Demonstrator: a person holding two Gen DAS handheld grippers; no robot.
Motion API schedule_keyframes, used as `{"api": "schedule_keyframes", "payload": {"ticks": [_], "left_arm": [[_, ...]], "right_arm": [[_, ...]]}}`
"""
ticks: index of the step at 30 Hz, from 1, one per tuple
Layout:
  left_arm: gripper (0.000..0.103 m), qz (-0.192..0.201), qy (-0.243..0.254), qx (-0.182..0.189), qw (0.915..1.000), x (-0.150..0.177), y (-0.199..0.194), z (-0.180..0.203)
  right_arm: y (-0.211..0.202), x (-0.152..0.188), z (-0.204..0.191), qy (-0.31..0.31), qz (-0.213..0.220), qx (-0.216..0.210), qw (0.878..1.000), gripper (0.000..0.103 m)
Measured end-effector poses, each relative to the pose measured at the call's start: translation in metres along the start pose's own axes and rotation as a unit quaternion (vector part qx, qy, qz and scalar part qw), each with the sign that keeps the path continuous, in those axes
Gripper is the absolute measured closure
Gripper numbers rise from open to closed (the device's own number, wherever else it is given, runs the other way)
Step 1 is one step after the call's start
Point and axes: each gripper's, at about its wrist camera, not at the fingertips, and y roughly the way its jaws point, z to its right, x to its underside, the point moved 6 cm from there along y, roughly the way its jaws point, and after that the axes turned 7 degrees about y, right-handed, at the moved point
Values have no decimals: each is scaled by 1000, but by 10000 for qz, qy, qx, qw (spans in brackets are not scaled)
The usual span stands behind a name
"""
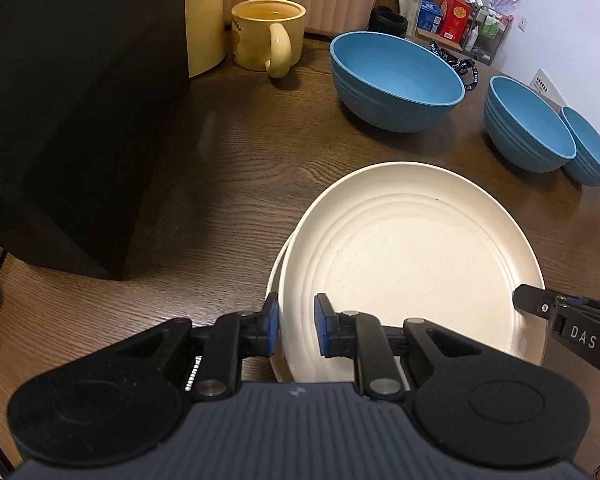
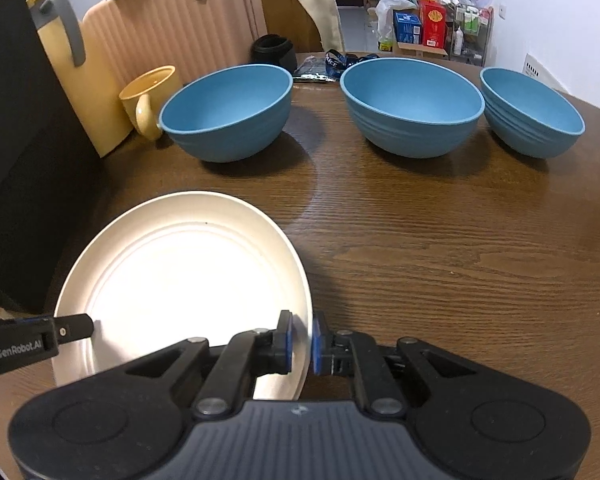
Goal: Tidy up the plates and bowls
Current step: 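Lower the cream plate onto the stack and open the left gripper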
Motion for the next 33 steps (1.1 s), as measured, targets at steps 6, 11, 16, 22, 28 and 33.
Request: {"api": "schedule_keyframes", "payload": {"ticks": [6,11,16,22,28,33], "left_arm": [[84,22,124,-72,9999,0,0,1],[84,14,217,-91,9997,-1,2,2],[84,-20,368,-149,9992,-2,5,5],[84,-53,505,-221,9985,-4,7,9],[75,-67,531,-231,9983,-4,6,10],[64,-27,487,-175,9987,-4,3,11]], "right_arm": [[3,2,-7,-199,32,186,9996,92],[6,3,-10,-239,45,289,9993,91],[7,5,-10,-116,157,314,9993,91],[5,9,-6,10,290,299,9991,92],[1,11,-3,162,335,260,9990,91],[-5,11,-1,219,385,150,9989,86]]}}
